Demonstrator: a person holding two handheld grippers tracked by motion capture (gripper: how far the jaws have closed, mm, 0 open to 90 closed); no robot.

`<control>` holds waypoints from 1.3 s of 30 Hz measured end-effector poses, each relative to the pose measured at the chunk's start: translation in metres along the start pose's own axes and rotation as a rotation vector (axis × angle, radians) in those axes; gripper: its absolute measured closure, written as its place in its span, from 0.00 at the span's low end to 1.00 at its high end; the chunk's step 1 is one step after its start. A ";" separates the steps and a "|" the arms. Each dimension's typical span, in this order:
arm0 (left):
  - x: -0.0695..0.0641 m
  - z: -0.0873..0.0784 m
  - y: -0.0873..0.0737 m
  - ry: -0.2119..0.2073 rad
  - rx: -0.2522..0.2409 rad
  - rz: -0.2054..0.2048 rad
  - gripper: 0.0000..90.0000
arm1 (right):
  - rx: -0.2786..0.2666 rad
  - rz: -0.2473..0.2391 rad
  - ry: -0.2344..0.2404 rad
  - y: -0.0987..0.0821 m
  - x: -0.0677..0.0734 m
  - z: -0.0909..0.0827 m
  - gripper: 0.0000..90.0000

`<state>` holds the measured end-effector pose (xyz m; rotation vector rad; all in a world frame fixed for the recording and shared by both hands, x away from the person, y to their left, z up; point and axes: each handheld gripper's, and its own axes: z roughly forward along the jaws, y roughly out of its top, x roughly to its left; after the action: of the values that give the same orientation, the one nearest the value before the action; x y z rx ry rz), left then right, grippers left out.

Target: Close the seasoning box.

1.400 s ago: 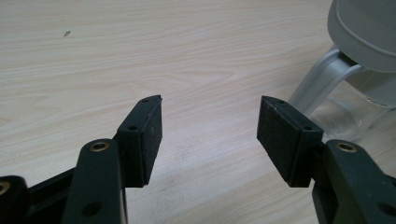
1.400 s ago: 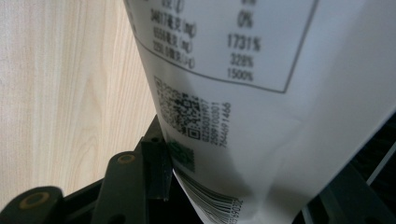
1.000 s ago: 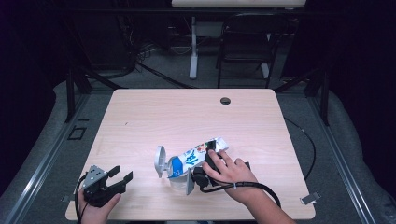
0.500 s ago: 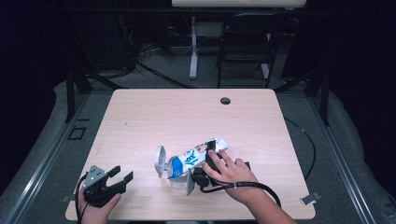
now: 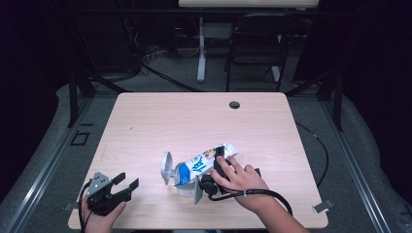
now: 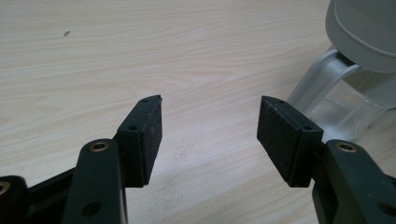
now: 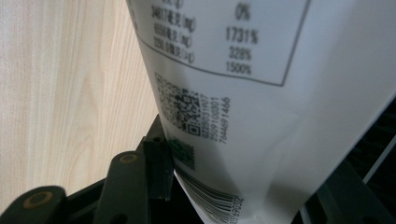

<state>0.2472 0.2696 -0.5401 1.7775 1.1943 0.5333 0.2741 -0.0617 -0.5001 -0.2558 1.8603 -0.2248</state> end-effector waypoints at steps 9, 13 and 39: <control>0.000 0.000 0.000 0.000 0.005 0.002 0.45 | -0.003 -0.002 0.000 0.000 0.000 0.000 0.58; 0.000 0.000 0.000 0.000 0.004 0.001 0.45 | -0.004 -0.003 0.000 0.000 0.000 0.000 0.58; 0.000 0.000 0.000 0.001 0.005 0.004 0.45 | -0.010 -0.011 -0.008 0.000 0.001 0.000 0.60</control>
<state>0.2467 0.2699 -0.5404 1.7840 1.1939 0.5339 0.2740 -0.0621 -0.5007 -0.2739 1.8528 -0.2218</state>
